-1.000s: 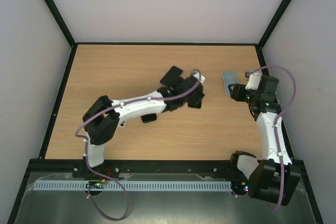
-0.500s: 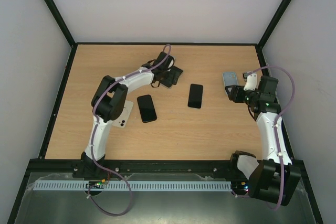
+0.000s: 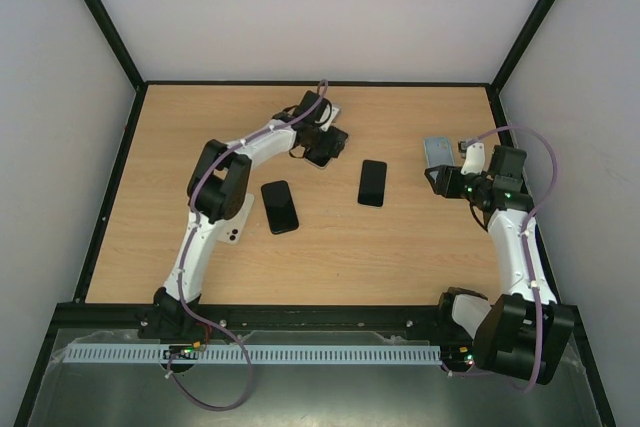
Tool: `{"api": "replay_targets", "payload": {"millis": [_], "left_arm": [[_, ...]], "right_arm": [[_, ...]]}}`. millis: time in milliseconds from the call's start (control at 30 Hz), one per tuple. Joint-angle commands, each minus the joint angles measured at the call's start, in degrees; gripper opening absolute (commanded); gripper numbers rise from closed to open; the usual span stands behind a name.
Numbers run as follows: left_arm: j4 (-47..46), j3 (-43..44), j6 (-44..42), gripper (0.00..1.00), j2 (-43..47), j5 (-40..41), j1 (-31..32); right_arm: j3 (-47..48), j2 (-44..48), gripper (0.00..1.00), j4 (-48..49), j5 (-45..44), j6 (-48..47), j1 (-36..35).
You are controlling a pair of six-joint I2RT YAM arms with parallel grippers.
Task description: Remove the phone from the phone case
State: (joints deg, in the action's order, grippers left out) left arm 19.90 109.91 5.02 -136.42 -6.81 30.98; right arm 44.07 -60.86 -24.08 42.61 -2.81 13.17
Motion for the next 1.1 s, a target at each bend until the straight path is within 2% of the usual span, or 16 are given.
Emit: {"api": "replay_targets", "payload": {"millis": [0,333,467,633,700,933,1067], "left_arm": [[4.02,1.43,-2.6,1.0,-2.0,-0.11,1.13],[6.68,1.42,-3.26,0.98,-4.17,5.0,3.48],[8.34,0.9,-3.45,0.86,-3.84,6.77,4.63],[13.03,-0.85,0.6,0.66,-2.58,6.9,5.42],[14.22,-4.48,2.13,0.62,0.35,7.04,6.66],[11.94,-27.3,6.94,0.62,19.95,3.74,13.48],[14.05,-36.92,11.04,0.62,28.77,2.99,18.16]], "right_arm": [[1.19,-0.14,0.6,-0.8,-0.46,-0.57,0.19],[0.97,-0.74,0.6,-0.93,0.56,-0.77,0.19],[0.93,-0.75,0.6,-0.88,0.55,-0.87,0.16],[0.94,-0.17,0.6,-0.81,0.15,-1.09,0.19],[0.74,0.17,0.6,-0.84,0.2,-1.36,0.18],[0.7,1.63,0.6,-1.35,2.71,-1.85,0.17],[0.75,0.88,0.59,-2.66,4.41,-3.06,0.12]]}}
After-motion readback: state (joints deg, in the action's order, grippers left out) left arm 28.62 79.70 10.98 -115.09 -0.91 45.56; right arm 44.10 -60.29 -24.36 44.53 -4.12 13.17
